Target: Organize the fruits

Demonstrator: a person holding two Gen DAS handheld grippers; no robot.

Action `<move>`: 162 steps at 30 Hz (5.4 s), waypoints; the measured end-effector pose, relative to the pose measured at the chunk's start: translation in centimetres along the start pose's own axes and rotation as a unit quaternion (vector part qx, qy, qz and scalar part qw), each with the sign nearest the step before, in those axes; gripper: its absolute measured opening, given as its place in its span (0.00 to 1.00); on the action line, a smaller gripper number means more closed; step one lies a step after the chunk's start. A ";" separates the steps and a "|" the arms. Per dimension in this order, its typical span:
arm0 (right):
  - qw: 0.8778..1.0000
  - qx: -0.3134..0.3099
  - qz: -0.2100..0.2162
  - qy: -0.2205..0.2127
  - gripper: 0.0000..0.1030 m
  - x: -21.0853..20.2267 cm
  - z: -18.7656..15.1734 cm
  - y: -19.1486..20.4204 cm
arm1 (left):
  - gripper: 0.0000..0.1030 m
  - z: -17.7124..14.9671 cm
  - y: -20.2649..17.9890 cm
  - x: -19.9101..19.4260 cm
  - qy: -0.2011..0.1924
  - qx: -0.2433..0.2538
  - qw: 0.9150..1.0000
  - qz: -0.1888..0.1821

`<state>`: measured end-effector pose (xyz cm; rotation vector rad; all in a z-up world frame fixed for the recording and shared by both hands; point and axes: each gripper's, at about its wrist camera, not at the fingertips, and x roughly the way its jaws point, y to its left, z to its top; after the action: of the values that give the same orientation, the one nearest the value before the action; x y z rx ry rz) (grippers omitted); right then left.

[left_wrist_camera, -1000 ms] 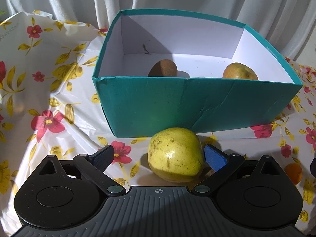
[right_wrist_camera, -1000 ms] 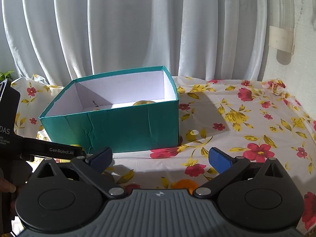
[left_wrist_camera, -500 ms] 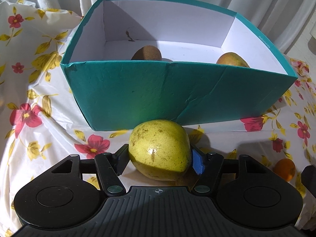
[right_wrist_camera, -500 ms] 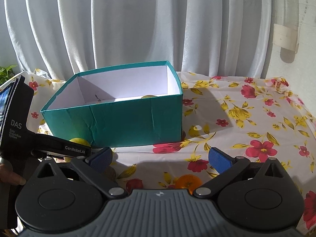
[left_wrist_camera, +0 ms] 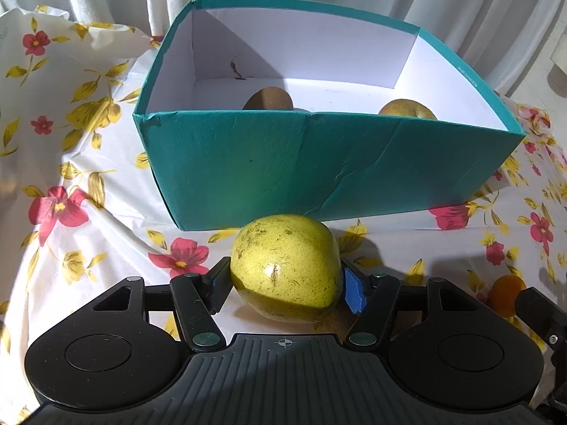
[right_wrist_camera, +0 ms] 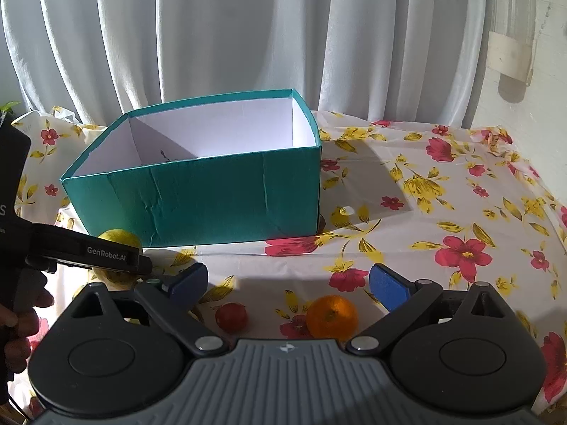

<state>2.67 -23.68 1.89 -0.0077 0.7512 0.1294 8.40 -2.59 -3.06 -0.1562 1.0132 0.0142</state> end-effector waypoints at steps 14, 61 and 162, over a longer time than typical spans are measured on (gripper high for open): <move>0.998 0.019 -0.048 0.034 0.78 2.6 -1.7 -1.5 | 0.66 -0.2 -0.2 -4.8 -0.048 0.015 0.999 -0.009; 0.996 0.018 -0.004 -0.086 0.40 -0.4 5.0 0.5 | 0.66 8.3 -2.7 -5.7 -0.141 0.026 0.989 0.035; 0.996 -0.041 -0.020 -0.082 0.40 9.7 8.4 2.8 | 0.98 -0.6 8.9 -9.0 -0.109 -0.145 0.973 0.142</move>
<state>15.01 -19.37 1.54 -0.0884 0.5818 0.1206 2.36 6.63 3.16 -0.2685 0.8016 0.4329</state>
